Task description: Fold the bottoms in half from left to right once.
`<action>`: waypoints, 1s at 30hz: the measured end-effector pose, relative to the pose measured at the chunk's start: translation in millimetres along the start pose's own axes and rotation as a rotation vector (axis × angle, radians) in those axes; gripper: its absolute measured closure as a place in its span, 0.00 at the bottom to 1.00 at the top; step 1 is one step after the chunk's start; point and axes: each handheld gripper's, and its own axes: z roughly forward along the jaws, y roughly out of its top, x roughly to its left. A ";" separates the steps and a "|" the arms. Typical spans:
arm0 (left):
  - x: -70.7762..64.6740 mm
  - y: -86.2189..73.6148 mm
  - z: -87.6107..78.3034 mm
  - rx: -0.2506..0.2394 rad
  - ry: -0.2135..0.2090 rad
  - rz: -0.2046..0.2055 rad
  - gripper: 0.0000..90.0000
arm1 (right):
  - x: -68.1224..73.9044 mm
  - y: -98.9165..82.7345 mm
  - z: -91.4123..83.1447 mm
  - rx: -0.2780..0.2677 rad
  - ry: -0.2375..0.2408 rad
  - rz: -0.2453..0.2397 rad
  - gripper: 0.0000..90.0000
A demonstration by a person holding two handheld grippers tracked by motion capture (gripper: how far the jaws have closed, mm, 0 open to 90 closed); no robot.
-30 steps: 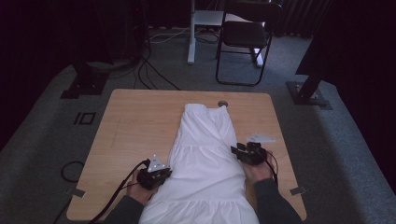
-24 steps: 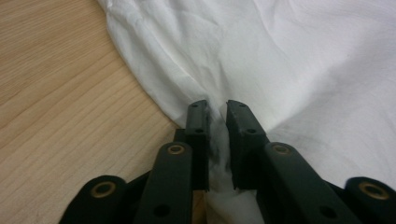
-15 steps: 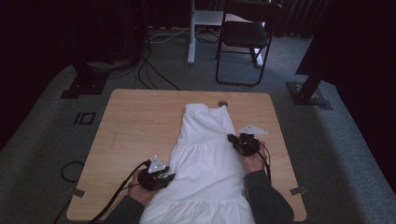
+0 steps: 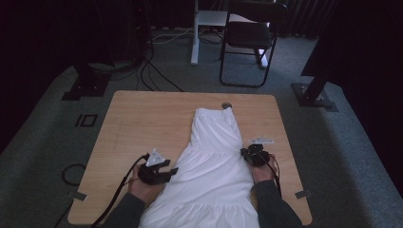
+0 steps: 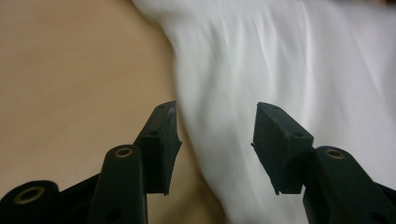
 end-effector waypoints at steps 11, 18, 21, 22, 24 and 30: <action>31.4 25.0 86.4 0.062 -0.027 -0.131 0.58 | -3.9 -3.8 0.7 -0.031 0.029 0.020 0.96; 20.1 20.6 90.7 0.087 -0.049 -0.045 0.77 | -3.1 -3.9 0.7 -0.033 0.023 0.016 0.96; 18.5 20.0 87.0 0.117 -0.050 -0.016 0.97 | -2.6 -4.0 0.7 -0.033 0.022 0.021 0.96; 17.0 19.8 85.1 0.128 -0.048 0.006 0.98 | -2.0 -4.0 0.5 -0.031 0.025 0.023 0.96; 13.4 19.8 81.1 0.155 -0.039 0.049 0.99 | 0.1 -4.3 -0.3 -0.024 0.032 0.016 0.96; -2.3 9.6 63.7 0.191 -0.011 0.120 0.99 | 10.2 -11.3 -8.8 -0.001 0.061 -0.016 0.96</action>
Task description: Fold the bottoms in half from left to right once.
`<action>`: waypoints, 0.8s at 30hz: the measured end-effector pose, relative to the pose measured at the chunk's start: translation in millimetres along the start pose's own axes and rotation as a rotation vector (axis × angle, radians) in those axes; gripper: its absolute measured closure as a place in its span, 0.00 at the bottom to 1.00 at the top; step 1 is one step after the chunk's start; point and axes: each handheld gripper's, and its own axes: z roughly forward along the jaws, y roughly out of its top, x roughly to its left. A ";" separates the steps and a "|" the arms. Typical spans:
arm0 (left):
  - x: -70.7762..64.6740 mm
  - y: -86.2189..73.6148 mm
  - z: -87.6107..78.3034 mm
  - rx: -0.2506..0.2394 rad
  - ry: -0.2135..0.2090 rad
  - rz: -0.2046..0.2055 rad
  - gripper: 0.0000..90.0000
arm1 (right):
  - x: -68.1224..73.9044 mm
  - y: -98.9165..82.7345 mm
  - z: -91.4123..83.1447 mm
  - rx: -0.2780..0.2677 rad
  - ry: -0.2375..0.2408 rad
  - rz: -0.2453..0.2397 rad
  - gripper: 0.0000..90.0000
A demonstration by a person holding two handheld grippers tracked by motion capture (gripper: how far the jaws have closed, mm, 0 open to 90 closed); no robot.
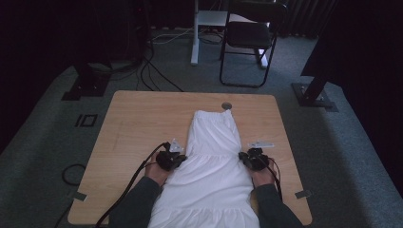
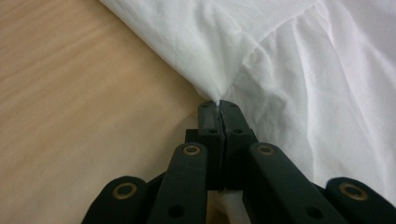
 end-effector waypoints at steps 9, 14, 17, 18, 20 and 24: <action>-28.9 -35.9 -32.6 0.005 -0.026 0.035 0.99 | 25.7 -22.4 -28.3 0.088 0.078 -0.084 0.94; -32.9 -41.2 -39.2 -0.030 -0.012 0.009 0.86 | 27.8 -14.5 -39.3 0.063 0.113 -0.108 0.67; -23.3 -34.6 -46.9 -0.127 -0.033 -0.077 0.76 | 24.7 8.5 -42.8 -0.030 0.111 -0.081 0.61; -19.9 -33.1 -48.9 -0.148 -0.047 -0.094 0.72 | 24.6 20.4 -40.6 -0.061 0.114 -0.091 0.61; -13.6 -30.0 -51.7 -0.191 -0.074 -0.142 0.67 | 24.2 37.3 -31.1 -0.077 0.121 -0.094 0.61; -10.4 -28.8 -45.6 -0.204 -0.122 -0.178 0.62 | 26.1 68.5 8.2 -0.052 0.141 -0.077 0.60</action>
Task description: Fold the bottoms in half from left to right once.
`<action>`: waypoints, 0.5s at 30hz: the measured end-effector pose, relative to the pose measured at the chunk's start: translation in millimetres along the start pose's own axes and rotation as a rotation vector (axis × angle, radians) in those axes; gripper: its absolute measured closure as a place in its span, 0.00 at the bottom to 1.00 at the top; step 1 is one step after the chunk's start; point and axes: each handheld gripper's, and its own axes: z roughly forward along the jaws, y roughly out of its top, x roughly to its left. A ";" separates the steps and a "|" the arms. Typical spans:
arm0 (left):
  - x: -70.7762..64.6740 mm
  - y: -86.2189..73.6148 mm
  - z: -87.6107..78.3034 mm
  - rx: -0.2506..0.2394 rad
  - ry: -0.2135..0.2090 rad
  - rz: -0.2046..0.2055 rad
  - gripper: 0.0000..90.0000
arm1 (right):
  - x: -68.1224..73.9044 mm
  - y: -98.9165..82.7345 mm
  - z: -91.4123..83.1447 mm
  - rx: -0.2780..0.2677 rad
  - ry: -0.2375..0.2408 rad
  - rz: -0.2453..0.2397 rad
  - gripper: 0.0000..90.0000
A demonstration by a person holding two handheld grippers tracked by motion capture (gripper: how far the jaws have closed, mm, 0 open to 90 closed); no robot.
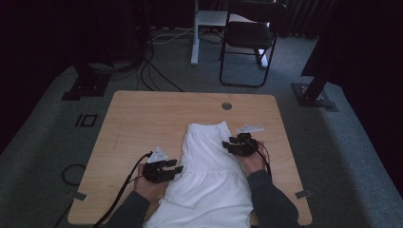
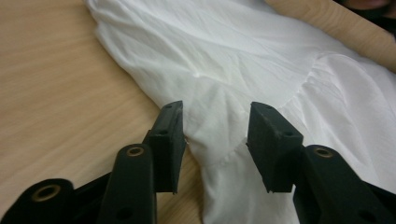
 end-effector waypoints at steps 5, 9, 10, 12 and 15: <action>-3.6 -5.9 14.8 0.057 -0.011 0.018 0.58 | -2.0 6.6 42.6 0.079 0.013 -0.001 0.67; -7.5 -6.9 21.4 0.101 0.006 0.043 0.64 | 3.2 11.7 40.0 0.069 -0.109 -0.089 0.96; -9.1 -7.1 23.2 0.111 0.008 0.045 0.65 | 4.2 15.9 30.5 0.016 -0.147 -0.098 0.96; -10.9 -7.4 26.5 0.133 0.009 0.049 0.69 | 4.3 24.4 10.0 -0.066 -0.271 -0.132 0.97; -13.5 -8.0 29.5 0.140 0.025 0.066 0.73 | -9.2 22.3 10.2 -0.036 -0.345 -0.110 0.94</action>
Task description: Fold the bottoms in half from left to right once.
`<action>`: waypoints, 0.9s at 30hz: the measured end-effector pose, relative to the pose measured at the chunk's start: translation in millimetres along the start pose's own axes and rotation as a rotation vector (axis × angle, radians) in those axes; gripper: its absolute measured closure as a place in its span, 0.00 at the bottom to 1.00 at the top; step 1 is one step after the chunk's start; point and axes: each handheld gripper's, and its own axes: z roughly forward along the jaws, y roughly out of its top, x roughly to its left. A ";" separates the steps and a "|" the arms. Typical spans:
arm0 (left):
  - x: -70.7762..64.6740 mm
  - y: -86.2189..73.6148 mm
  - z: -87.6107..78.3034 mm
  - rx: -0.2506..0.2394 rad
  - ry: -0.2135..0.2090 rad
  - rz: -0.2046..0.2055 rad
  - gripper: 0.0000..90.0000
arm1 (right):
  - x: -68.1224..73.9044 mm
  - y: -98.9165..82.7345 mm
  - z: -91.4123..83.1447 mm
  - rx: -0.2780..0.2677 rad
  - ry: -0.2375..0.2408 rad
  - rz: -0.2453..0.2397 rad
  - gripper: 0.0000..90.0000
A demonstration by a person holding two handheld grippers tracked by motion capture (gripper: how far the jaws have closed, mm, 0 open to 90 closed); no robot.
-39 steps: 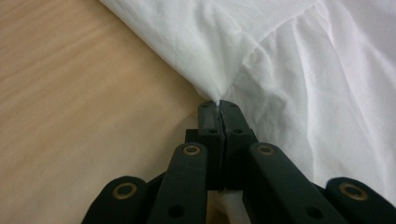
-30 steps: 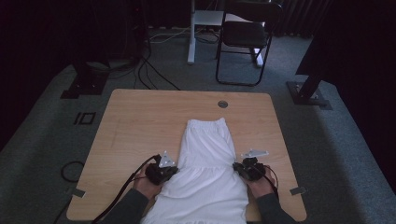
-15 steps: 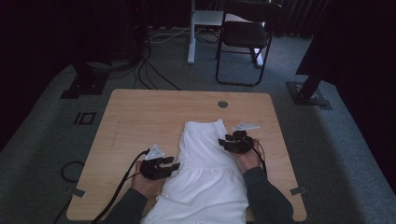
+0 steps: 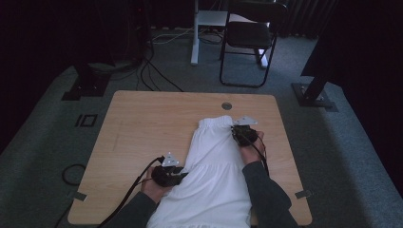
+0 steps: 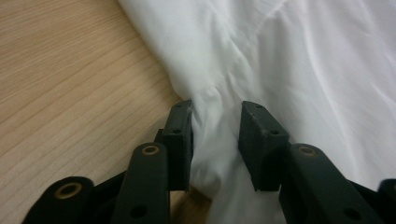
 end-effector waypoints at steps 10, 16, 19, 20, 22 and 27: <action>-5.5 -3.4 -5.1 0.032 0.007 0.064 0.97 | -20.8 -41.9 38.5 0.115 0.123 0.206 0.73; -13.9 -19.5 -20.7 0.044 -0.008 0.069 0.97 | -4.1 -41.6 32.8 0.127 0.165 0.177 0.81; -17.9 -28.2 -30.4 0.056 -0.010 0.073 0.97 | 9.8 -43.1 27.8 0.123 0.187 0.158 0.82; -17.9 -28.2 -30.4 0.056 -0.010 0.073 0.97 | 9.8 -43.1 27.8 0.123 0.187 0.158 0.82; -17.0 -31.9 -40.5 0.009 0.046 0.069 0.87 | 21.2 -43.6 24.6 0.120 0.201 0.142 0.83; 4.1 -14.3 -55.0 -0.120 0.093 0.002 0.64 | 30.2 -42.0 23.8 0.123 0.204 0.152 0.84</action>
